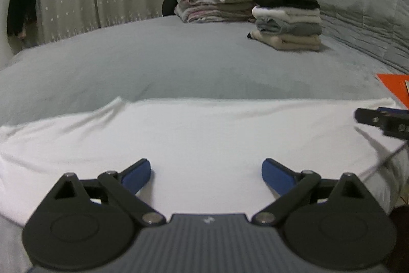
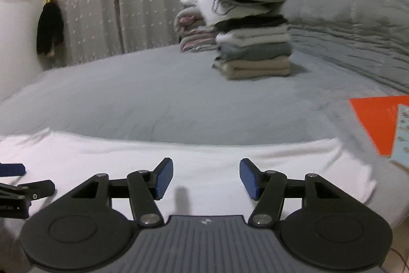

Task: Fold clothes

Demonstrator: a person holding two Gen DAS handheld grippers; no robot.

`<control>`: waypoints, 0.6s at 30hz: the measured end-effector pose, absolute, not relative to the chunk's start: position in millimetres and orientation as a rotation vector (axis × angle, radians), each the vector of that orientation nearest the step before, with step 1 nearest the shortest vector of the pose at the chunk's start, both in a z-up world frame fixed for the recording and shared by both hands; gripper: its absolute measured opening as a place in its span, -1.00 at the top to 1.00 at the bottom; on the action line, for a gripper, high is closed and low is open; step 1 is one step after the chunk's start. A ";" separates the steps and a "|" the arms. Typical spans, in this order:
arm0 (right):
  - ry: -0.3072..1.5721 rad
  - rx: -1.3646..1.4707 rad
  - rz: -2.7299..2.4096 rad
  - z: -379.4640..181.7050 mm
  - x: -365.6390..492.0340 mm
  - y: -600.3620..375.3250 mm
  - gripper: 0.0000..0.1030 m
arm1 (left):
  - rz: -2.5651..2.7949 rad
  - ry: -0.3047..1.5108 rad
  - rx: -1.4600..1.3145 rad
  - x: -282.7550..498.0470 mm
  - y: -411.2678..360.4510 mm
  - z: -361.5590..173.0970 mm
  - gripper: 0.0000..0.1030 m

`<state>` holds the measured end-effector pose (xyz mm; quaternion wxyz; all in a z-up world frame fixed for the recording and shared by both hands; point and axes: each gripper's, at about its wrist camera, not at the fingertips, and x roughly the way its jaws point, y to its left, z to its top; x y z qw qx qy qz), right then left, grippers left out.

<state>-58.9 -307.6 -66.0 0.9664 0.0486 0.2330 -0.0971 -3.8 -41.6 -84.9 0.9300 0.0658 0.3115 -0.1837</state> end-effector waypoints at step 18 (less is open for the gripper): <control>0.458 0.076 -0.328 -82.3 -81.6 -316.2 -0.27 | -0.199 0.820 0.086 -22.9 -31.2 -75.7 -0.99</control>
